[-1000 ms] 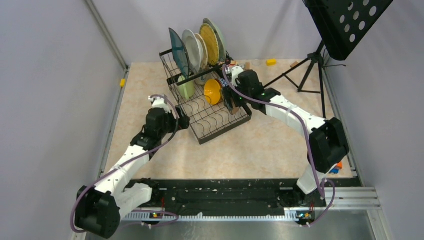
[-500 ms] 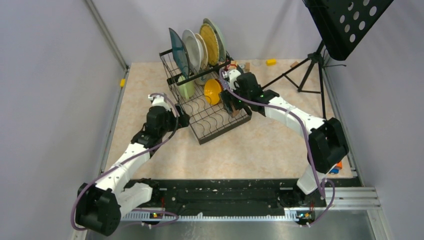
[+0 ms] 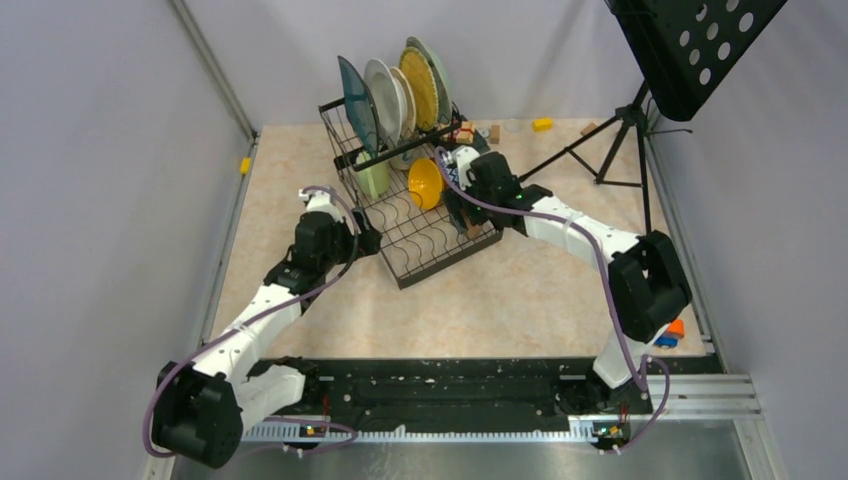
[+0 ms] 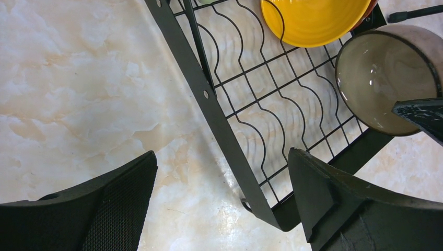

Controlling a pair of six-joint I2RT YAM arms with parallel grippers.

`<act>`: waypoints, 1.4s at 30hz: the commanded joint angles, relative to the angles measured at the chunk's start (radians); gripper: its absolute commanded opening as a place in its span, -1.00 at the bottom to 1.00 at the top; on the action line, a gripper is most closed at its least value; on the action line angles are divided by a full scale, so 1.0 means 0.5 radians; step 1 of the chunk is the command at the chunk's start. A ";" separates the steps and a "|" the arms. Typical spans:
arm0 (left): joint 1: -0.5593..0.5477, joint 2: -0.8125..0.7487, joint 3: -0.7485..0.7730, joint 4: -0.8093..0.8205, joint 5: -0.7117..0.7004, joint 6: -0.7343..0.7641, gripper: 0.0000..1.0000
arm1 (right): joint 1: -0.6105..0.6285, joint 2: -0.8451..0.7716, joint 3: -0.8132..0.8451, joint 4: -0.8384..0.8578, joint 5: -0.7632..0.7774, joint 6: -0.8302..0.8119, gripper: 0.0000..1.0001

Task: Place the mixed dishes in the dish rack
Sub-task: Insert the bowl into the dish rack.

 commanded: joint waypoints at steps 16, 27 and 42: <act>0.001 0.033 0.069 0.087 0.067 0.007 0.97 | -0.011 0.026 -0.059 0.313 -0.011 0.049 -0.26; 0.001 0.054 0.083 0.085 0.072 0.010 0.97 | -0.096 -0.001 -0.139 0.346 -0.182 0.157 0.00; 0.001 0.057 0.082 0.092 0.140 0.007 0.97 | -0.103 -0.028 -0.107 0.307 -0.190 0.189 0.54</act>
